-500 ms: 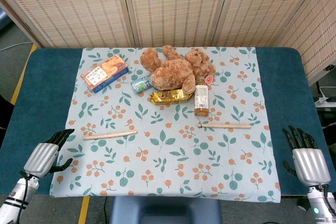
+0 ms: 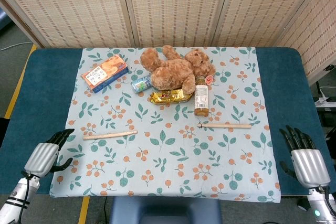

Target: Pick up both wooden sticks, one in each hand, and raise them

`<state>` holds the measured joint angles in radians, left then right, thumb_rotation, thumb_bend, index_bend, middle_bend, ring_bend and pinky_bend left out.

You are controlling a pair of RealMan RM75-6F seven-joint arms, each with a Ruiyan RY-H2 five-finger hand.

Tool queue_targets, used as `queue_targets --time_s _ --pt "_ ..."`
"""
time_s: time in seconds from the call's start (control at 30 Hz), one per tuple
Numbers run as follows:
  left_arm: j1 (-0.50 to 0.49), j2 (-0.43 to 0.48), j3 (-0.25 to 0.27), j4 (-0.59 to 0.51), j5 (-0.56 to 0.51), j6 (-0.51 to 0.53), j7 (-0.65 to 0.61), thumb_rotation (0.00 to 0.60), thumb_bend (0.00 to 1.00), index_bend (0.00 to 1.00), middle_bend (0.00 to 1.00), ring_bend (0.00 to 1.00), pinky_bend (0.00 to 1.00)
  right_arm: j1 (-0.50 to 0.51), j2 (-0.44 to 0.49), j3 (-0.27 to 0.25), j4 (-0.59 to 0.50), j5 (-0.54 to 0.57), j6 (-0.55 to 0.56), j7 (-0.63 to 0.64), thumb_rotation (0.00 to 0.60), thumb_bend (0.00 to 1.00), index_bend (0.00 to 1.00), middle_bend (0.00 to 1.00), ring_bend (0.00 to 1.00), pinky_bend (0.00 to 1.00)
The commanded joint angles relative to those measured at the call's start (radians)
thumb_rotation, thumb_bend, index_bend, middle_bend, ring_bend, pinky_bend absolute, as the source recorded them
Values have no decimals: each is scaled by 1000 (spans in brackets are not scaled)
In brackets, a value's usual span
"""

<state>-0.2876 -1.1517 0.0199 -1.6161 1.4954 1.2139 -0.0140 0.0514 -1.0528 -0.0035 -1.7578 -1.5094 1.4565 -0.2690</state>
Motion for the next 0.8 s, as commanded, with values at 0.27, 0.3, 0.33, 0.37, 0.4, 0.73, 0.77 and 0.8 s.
queue_targets --time_s 0.27,0.3,0.33,0.37,0.4,0.73,0.77,0.8 --pt "-51 -90 -36 -6 -14 -34 151 600 330 0 87 211 476 -63 75 -22 -29 -102 131 120 600 192 0 0 0 134" --pt "-64 -104 -44 -7 -23 -49 178 600 329 0 86 215 479 -64 79 -22 -28 -104 131 130 600 192 0 0 0 134" --pt "-73 -117 -50 -6 -34 -61 199 600 329 0 84 216 482 -63 83 -23 -29 -104 128 136 600 193 0 0 0 134" --pt "-83 -134 -57 -2 -47 -73 220 600 329 0 83 216 484 -62 88 -24 -30 -102 122 142 600 192 0 0 0 134" --pt "-96 -159 -67 9 -67 -88 253 600 329 0 82 216 485 -60 93 -24 -32 -98 112 146 600 193 0 0 0 134" --pt "-190 -347 -142 145 -241 -184 438 600 330 0 117 718 945 -45 129 -34 -53 -93 56 171 600 192 0 0 0 134" --pt "-197 -359 -143 161 -252 -191 449 600 330 0 125 754 973 -45 130 -34 -54 -92 54 172 600 192 0 0 0 134" --pt "-205 -373 -144 179 -267 -201 461 600 331 0 134 776 988 -44 133 -34 -55 -90 51 174 600 192 0 0 0 134"
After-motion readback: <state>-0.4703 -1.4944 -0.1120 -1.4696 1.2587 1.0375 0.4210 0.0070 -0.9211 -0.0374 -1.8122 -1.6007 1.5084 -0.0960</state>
